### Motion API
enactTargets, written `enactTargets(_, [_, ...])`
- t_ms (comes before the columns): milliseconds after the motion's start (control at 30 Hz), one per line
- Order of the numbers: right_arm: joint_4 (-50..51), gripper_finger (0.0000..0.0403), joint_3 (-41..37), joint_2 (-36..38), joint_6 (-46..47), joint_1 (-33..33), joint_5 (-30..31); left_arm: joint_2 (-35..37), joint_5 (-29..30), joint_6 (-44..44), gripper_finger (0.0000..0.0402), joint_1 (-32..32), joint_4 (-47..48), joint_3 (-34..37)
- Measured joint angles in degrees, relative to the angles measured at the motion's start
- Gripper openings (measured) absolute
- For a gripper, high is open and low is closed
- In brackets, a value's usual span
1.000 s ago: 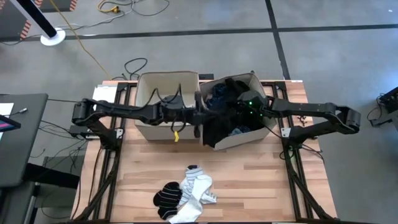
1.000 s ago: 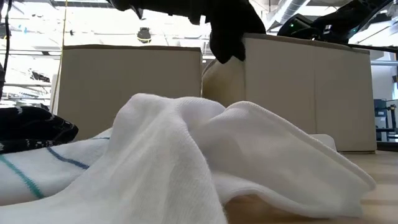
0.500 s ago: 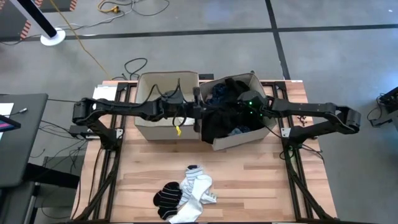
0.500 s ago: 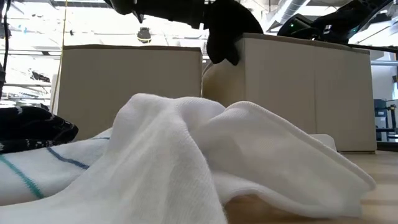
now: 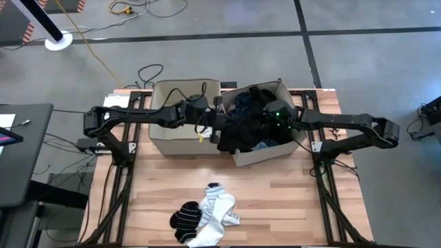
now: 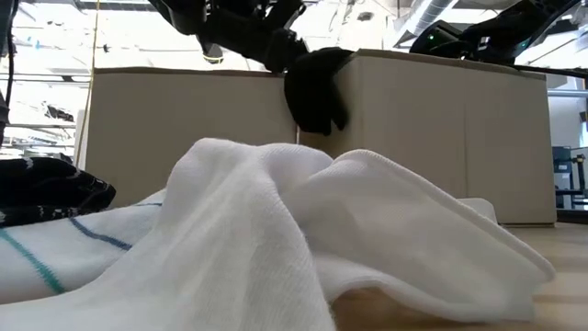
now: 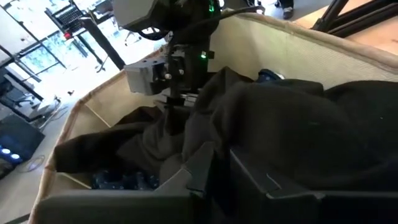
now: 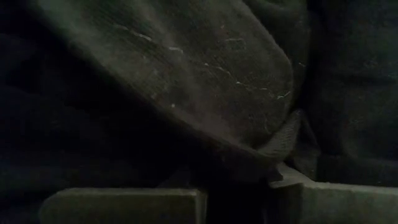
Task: Sort clothes
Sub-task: Put the black shirt into the right laundry organizer
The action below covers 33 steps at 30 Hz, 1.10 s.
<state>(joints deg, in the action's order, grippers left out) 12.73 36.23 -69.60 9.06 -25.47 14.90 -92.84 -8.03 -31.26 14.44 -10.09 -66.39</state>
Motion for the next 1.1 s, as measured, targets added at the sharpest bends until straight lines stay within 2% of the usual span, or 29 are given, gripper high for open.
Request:
enactTargets(233, [0.00,0.0063,0.00,0.00,-0.04,0.00,0.00,0.55,-1.14,0.25,0.0116,0.02,-0.72,-0.19])
enactTargets(300, [-0.02,0.0063,0.00,0.00,-0.04,0.00,0.01,0.59,-1.14,1.46,0.0141,0.04,1.02,-2.15])
enactTargets(500, [-0.02,0.0063,0.02,0.00,-0.04,0.00,0.00,1.36,-2.90,5.08,0.0196,-0.18,15.11,-12.27])
enactTargets(700, [-0.02,0.0063,0.02,0.00,-0.06,0.00,0.00,1.53,-3.39,6.99,0.0208,-1.35,30.91,-25.01])
enactTargets(867, [-0.02,0.0063,0.02,0.00,-0.04,0.00,0.00,1.51,2.29,6.75,0.0208,-3.38,42.69,-34.29])
enactTargets(1033, [-0.05,0.0063,0.02,0.00,-0.02,0.00,0.00,3.36,14.73,2.23,0.0208,-6.61,51.13,-39.86])
enactTargets(1100, [-0.11,0.0063,0.02,0.00,0.00,0.00,0.00,4.94,17.17,1.80,0.0208,-7.68,53.99,-40.49])
